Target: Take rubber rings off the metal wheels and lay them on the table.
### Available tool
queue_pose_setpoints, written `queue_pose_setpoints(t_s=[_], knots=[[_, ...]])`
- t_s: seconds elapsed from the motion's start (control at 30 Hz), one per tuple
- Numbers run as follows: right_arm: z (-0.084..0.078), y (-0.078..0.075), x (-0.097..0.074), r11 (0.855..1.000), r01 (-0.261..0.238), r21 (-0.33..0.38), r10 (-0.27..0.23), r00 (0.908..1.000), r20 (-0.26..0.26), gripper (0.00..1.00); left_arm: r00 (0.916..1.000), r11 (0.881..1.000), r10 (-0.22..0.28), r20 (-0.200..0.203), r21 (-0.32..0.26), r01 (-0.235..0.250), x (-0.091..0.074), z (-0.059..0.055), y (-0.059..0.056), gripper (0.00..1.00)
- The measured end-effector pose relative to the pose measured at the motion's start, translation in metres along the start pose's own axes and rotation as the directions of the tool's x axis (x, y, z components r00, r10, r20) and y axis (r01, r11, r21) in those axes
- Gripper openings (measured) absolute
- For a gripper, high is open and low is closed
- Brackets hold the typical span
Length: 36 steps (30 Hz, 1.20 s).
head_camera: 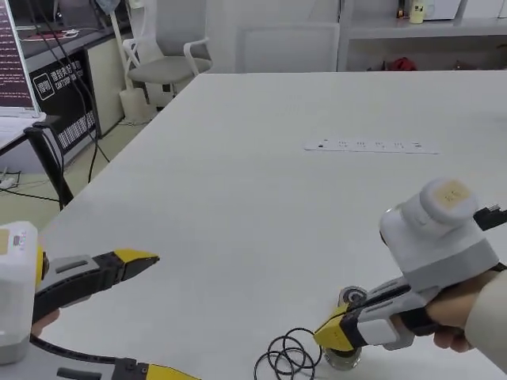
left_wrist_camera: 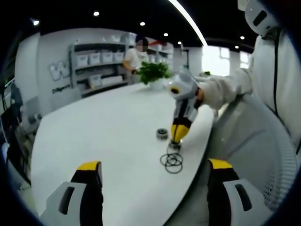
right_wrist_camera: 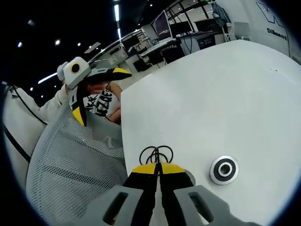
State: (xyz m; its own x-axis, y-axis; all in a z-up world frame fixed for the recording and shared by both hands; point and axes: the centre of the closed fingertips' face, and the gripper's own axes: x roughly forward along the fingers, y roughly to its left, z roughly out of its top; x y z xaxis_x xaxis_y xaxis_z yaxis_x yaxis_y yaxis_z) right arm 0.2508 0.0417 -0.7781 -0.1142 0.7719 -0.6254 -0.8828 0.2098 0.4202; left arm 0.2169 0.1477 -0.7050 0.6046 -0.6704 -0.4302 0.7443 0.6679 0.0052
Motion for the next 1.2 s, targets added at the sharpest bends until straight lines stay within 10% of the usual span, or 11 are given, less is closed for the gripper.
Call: queue_pose_setpoints(t_s=[1.2], knots=[[-0.012, 0.003, 0.014, 0.980, 0.028, -0.199, -0.041, 0.9974, -0.059, 0.24, 0.9996, 1.000, 0.006, -0.028, -0.006, -0.006, -0.002, -0.007, 0.001, 0.92]])
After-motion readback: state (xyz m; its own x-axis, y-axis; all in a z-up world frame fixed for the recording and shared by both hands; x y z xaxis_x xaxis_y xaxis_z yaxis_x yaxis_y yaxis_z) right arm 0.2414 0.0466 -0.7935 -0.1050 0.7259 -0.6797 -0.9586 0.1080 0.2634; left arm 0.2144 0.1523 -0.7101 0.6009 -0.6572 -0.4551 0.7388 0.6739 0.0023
